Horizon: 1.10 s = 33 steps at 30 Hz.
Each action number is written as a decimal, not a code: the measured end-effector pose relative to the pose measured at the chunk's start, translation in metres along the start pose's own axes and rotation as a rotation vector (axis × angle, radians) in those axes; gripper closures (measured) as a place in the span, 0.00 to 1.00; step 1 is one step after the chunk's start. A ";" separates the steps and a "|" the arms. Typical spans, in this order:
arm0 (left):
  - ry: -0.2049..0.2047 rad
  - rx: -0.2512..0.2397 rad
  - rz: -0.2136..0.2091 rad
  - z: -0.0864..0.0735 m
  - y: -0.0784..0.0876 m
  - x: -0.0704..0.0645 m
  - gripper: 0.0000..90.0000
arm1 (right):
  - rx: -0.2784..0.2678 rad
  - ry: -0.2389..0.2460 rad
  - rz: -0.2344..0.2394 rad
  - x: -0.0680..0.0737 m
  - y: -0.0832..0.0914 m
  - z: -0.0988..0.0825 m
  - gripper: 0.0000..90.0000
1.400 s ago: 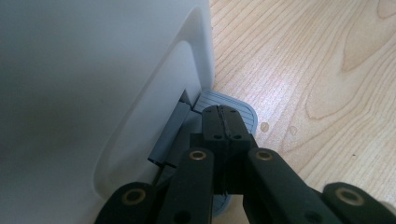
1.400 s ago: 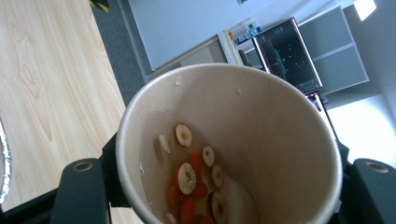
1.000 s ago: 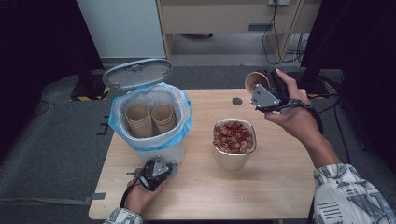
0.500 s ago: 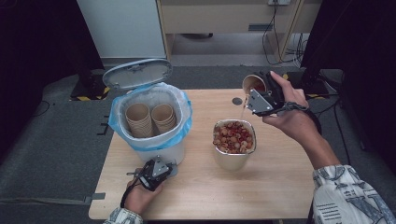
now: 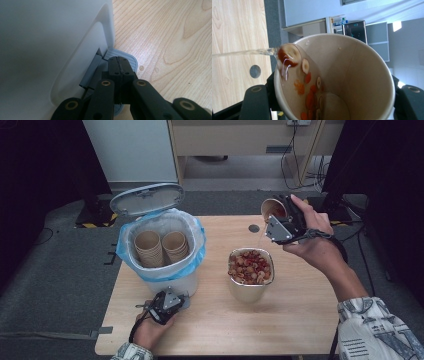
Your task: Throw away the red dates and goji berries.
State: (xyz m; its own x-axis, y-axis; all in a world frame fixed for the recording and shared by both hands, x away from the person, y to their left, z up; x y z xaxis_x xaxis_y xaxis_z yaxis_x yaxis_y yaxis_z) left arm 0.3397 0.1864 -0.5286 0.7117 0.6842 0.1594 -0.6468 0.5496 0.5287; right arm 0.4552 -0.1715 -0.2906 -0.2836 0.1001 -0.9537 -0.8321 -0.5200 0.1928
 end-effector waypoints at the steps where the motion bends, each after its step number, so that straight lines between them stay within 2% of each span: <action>1: 0.000 0.000 0.000 0.000 0.000 0.000 1.00 | 0.003 0.002 -0.001 0.000 0.001 0.001 0.34; 14: 0.002 -0.001 -0.001 0.000 0.000 0.000 1.00 | 0.014 0.052 -0.004 -0.002 0.002 0.002 0.34; 17: 0.002 -0.001 -0.001 0.000 0.000 0.000 1.00 | 0.017 0.074 -0.009 -0.004 0.004 0.003 0.34; 21: 0.002 -0.001 -0.001 0.000 0.000 0.000 1.00 | 0.033 0.142 -0.006 -0.003 0.005 0.005 0.34; 23: 0.002 -0.001 -0.001 0.000 0.000 0.000 1.00 | 0.038 0.159 -0.006 -0.003 0.005 0.006 0.34; 28: 0.003 -0.001 -0.002 0.000 0.000 0.000 1.00 | 0.040 0.193 -0.015 -0.004 0.005 0.008 0.35; 33: 0.003 0.000 -0.003 0.000 0.000 0.000 1.00 | 0.042 0.204 -0.026 -0.008 0.006 0.010 0.35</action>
State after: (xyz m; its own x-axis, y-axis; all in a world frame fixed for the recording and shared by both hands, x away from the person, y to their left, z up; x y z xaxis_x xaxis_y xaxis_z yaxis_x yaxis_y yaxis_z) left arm 0.3393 0.1867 -0.5284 0.7125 0.6842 0.1556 -0.6449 0.5513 0.5293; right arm 0.4472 -0.1668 -0.2797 -0.1629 -0.0635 -0.9846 -0.8581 -0.4833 0.1732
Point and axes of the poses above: each handheld gripper's, and its own axes: y roughly backward along the jaws, z roughly out of its top, x roughly to its left, the point moved 2 cm from there along -y, roughly forward along the jaws, and after that the axes turned 13 degrees about -x, right-handed, at the moved point
